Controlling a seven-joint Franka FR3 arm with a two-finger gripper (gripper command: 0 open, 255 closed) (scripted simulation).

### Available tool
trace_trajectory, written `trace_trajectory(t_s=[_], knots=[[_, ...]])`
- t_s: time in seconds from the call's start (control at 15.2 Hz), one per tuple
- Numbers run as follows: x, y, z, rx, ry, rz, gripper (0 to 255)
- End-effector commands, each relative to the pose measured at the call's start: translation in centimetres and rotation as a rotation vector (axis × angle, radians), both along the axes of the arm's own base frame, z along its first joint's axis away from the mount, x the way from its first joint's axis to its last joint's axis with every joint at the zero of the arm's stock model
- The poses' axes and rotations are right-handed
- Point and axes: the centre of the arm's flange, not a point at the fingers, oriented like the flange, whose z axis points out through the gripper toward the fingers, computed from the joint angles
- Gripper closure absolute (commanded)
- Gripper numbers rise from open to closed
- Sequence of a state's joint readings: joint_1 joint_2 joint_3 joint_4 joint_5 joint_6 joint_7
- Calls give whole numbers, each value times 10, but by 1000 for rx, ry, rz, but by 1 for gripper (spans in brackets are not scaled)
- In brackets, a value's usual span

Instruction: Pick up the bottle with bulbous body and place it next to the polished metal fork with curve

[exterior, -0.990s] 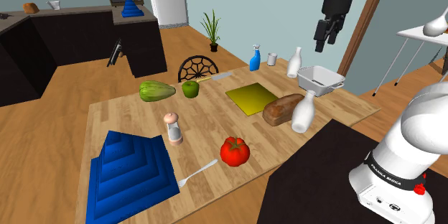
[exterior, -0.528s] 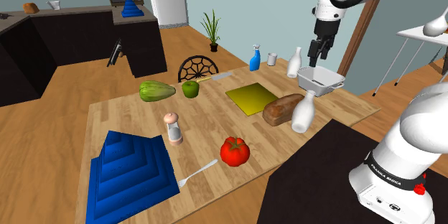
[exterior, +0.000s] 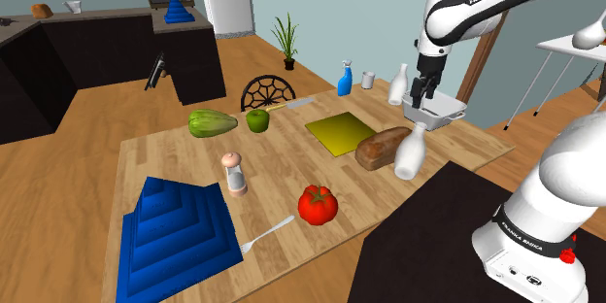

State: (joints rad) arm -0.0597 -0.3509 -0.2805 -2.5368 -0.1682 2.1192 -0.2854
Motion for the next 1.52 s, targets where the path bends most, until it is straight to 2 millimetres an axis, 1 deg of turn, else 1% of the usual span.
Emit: trace_trajectory(t_s=[0.0,0.46,0.53,0.92,0.99,1.45], knots=[[6,-16,-24,5,6,2,0],[28,-61,-104,27,31,7,0],[29,-62,-105,27,31,7,0],[25,-61,-137,27,31,7,0],[24,-61,-145,27,31,7,0],[24,-61,-145,27,31,7,0]])
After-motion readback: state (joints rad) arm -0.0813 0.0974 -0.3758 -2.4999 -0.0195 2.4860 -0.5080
